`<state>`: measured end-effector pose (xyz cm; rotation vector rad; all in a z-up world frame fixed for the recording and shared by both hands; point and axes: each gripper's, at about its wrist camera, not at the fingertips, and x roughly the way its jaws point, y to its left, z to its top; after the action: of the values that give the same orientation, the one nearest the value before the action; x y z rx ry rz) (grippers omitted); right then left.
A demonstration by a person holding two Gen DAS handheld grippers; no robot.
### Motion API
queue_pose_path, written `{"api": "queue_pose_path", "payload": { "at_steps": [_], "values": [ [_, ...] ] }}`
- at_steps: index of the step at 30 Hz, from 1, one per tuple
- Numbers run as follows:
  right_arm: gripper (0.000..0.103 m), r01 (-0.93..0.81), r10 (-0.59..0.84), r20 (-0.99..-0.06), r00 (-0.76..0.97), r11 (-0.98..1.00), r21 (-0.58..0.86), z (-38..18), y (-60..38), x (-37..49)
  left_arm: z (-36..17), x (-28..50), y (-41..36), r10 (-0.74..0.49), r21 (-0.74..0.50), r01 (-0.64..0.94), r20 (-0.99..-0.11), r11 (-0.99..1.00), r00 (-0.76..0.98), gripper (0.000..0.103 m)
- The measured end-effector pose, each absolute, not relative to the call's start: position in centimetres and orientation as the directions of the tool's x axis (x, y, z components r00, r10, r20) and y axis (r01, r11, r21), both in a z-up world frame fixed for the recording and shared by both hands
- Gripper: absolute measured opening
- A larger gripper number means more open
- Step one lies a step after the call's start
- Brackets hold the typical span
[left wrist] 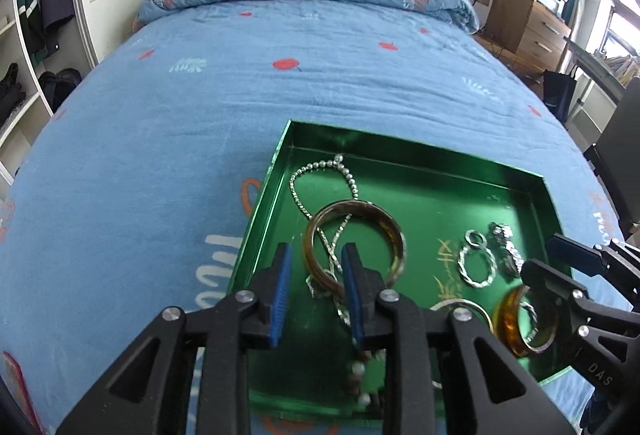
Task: Organize jewelry
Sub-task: 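Lift both open tools away from the green tray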
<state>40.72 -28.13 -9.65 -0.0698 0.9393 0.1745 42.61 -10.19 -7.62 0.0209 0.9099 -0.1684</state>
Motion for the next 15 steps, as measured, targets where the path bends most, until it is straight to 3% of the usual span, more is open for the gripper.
{"api": "queue_pose_path", "payload": {
  "at_steps": [4,8,15],
  "values": [
    [0.049,-0.159,0.123,-0.77,0.626,0.987,0.029,-7.7,-28.4,36.8,-5.2,38.8,-9.3,-0.141,-0.062,0.144,-0.753,0.988,0.642,0.036],
    [0.05,-0.144,0.127,-0.738,0.662,0.989,0.041,-6.4,-28.6,32.4,-3.6,34.1,-8.3,-0.153,-0.072,0.146,-0.72,0.987,0.677,0.041],
    [0.056,-0.088,0.097,-0.679,0.727,0.995,0.047,-5.2,-28.2,24.4,-3.4,26.4,-6.5,-0.131,-0.043,0.142,-0.702,0.989,0.7,0.042]
  ]
}}
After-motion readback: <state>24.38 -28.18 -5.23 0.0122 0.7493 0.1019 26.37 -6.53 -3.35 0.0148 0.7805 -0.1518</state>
